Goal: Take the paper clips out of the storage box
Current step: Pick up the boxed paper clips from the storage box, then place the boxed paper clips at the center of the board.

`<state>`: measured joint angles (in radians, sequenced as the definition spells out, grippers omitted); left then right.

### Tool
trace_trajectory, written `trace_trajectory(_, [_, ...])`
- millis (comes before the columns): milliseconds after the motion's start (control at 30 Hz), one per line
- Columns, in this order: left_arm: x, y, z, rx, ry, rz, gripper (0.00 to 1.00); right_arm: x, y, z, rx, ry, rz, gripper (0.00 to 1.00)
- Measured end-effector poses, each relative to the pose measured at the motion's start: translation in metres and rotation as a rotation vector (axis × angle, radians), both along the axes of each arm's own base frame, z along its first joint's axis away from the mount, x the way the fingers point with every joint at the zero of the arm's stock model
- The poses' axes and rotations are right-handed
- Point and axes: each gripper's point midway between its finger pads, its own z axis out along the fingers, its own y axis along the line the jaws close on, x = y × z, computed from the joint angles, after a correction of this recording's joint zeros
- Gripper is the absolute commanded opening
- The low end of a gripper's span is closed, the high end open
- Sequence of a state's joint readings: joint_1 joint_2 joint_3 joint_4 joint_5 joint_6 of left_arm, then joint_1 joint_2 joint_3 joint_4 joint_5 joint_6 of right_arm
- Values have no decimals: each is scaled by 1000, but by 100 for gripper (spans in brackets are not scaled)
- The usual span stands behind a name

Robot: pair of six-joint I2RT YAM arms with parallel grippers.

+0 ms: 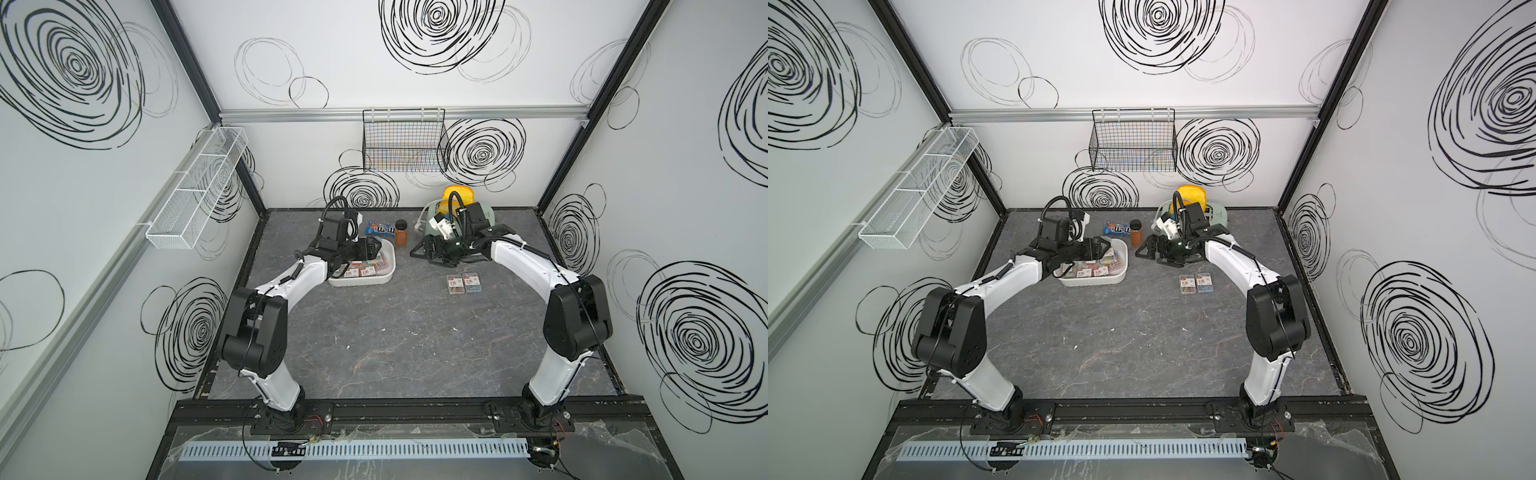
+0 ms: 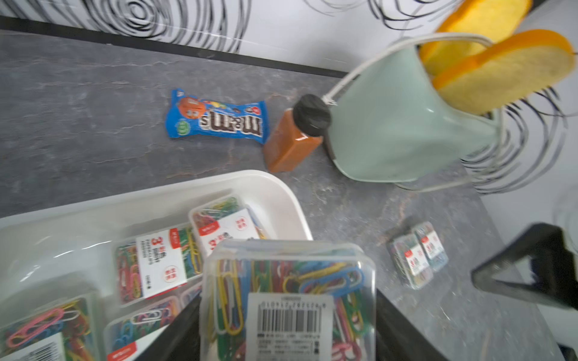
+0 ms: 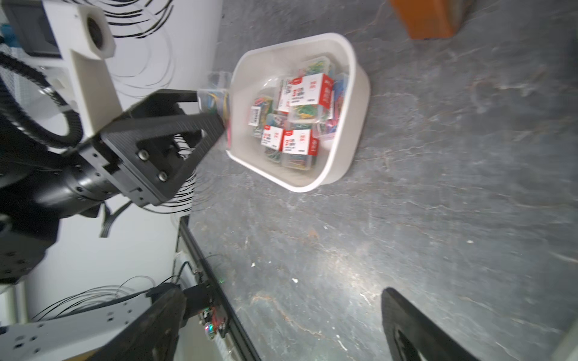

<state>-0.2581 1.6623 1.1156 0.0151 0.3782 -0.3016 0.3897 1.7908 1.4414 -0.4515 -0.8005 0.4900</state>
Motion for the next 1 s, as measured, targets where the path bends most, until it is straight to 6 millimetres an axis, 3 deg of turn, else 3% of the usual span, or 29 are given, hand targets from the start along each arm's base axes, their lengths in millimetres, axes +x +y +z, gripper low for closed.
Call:
trace_trajectory(233, [-44,-38,7,-82,-126,-178,45,-20,14,-7,258,234,-5,99])
trace_trajectory(333, [-56,-51,20,-100,-219,-231,46,-20,18,5,335,276,4,100])
trace_trajectory(700, [-67,-80,76,-183,-522,-328,42,-29,22,35,511,388,31,98])
trace_trajectory(900, [-74,-94,85,-215,-599,-374,40,-31,23,52,561,383,58,95])
trace_trajectory(1000, [-78,-103,88,-228,-625,-399,40,-35,25,58,580,386,72,89])
